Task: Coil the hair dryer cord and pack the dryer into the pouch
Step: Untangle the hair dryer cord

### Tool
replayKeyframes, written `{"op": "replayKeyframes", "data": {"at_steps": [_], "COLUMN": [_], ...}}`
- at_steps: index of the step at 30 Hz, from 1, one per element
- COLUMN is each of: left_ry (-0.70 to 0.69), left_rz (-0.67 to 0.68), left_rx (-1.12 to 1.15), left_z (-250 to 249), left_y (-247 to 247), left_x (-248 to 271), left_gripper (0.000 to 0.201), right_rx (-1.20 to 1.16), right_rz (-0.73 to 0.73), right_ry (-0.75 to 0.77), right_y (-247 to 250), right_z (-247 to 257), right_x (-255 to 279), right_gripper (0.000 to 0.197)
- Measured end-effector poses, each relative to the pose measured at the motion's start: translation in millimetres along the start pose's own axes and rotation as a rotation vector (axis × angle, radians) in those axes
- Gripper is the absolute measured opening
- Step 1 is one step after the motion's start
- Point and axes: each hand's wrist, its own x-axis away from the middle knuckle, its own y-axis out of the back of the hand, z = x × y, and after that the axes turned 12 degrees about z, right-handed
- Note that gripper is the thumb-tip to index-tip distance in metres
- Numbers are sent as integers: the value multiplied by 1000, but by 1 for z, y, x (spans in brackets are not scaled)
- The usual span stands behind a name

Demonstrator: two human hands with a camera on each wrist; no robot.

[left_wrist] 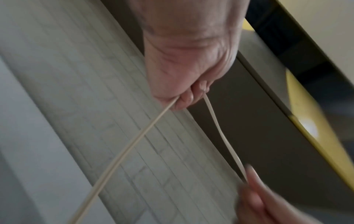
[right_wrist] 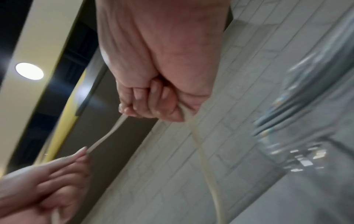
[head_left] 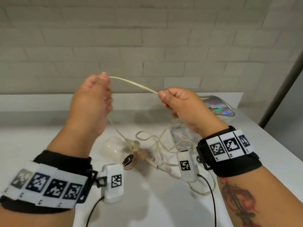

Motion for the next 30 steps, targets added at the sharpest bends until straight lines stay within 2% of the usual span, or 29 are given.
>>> {"op": "replayKeyframes", "data": {"at_steps": [3, 6, 9, 12, 15, 17, 18, 21, 24, 30], "left_ry": [-35, 11, 180, 299, 347, 360, 352, 265, 112, -96], "left_rz": [-128, -122, 17, 178, 308, 397, 451, 572, 542, 239], "left_rx": [113, 171, 199, 75, -154, -346, -415, -490, -488, -334], "left_z": [-5, 3, 10, 8, 3, -2, -3, -6, -10, -24], "left_y": [25, 33, 36, 36, 27, 18, 12, -7, -20, -2], "left_x": [-2, 7, 16, 22, 28, 31, 33, 32, 27, 18], "left_gripper": [33, 34, 34, 31, 32, 25, 20, 27, 20, 31], "right_rx": [-54, -131, -206, -162, -29, 119, 208, 430, 427, -40], "right_rz": [-82, -155, -210, -181, -90, -21, 23, 171, 207, 212], "right_ry": [-22, -11, 54, 104, 149, 163, 165, 161, 187, 118], "right_y": [12, 16, 18, 21, 19, 15, 12, -3, -10, 13], "right_z": [-15, -16, -5, 8, 20, 27, 31, 41, 44, 22], "right_x": [1, 1, 1, 1, 2, 4, 5, 8, 9, 12], "right_gripper": [33, 34, 35, 33, 32, 30, 29, 26, 28, 25]}}
